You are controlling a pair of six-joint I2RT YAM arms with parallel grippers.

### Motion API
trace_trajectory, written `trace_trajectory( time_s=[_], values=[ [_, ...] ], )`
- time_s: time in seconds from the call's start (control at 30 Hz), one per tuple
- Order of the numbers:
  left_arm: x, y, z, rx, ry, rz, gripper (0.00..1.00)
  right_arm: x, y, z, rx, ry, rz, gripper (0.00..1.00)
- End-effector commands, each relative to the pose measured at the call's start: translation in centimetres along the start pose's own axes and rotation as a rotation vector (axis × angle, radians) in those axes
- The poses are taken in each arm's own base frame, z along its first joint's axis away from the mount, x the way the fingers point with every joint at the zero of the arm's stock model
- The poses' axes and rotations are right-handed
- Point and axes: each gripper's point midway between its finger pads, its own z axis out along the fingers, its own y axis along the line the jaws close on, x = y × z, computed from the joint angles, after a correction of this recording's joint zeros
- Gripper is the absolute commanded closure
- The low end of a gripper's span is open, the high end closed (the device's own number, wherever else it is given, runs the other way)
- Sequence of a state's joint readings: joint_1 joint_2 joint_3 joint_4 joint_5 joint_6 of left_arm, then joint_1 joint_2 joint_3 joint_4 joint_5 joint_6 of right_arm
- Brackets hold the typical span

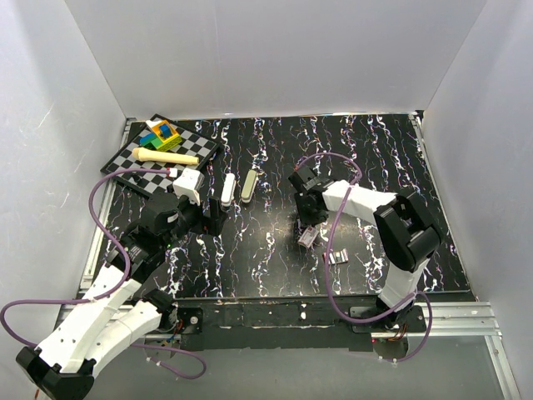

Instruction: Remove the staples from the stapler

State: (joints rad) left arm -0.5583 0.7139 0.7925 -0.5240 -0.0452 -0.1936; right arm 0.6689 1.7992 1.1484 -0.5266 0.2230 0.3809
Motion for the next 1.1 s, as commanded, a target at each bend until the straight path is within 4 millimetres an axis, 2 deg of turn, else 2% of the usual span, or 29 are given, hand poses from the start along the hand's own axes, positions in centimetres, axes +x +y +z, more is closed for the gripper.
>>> trace_trajectory(
  time_s=[0.0, 0.47, 0.73, 1.07],
  values=[
    [0.0, 0.2, -0.2, -0.007, -0.005, 0.007, 0.16, 1.8, -0.9, -0.7, 0.044, 0.019, 0.015, 0.60],
    [-0.1, 0.1, -0.4, -0.001, -0.013, 0.006, 0.16, 5.0, -0.8, -2.2, 0.020, 0.045, 0.109, 0.59],
    [-0.4, 0.0, -0.8, 0.008, -0.030, 0.003, 0.16, 6.6, 0.4, -3.0, 0.004, 0.075, 0.185, 0.60],
    [-0.7, -0.2, -1.2, 0.021, -0.046, 0.001, 0.16, 8.0, 3.4, -4.5, -0.077, 0.120, 0.302, 0.59]
  ],
)
